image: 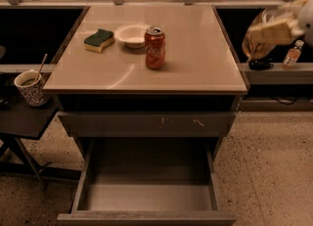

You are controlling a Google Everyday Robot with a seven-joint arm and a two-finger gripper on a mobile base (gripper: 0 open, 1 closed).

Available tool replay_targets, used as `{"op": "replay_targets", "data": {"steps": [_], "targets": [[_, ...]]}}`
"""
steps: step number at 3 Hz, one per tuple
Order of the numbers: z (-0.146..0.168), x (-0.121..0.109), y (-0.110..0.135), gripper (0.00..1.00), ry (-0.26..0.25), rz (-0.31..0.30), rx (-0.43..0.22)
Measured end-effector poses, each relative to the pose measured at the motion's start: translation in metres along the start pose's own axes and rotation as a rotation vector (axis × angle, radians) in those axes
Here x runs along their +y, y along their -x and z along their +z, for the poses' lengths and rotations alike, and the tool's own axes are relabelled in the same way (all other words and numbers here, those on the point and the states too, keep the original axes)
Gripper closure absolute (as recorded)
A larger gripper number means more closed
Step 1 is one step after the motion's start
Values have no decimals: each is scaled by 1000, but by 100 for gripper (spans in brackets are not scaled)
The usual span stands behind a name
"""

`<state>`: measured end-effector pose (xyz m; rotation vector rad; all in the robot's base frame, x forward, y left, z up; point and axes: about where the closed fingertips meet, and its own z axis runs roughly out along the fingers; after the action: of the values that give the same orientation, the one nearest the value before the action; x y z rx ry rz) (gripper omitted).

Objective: Pick orange can from middle drawer and place on counter

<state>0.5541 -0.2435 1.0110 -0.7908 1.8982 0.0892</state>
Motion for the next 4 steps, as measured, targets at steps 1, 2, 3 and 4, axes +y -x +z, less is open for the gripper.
{"op": "replay_targets", "data": {"steps": [1, 2, 3, 4], "targets": [[14, -33, 42, 100, 3, -9, 22], [87, -46, 54, 100, 107, 20, 40], [167, -46, 39, 100, 229, 83, 75], [212, -38, 4, 100, 328, 136, 118]]}}
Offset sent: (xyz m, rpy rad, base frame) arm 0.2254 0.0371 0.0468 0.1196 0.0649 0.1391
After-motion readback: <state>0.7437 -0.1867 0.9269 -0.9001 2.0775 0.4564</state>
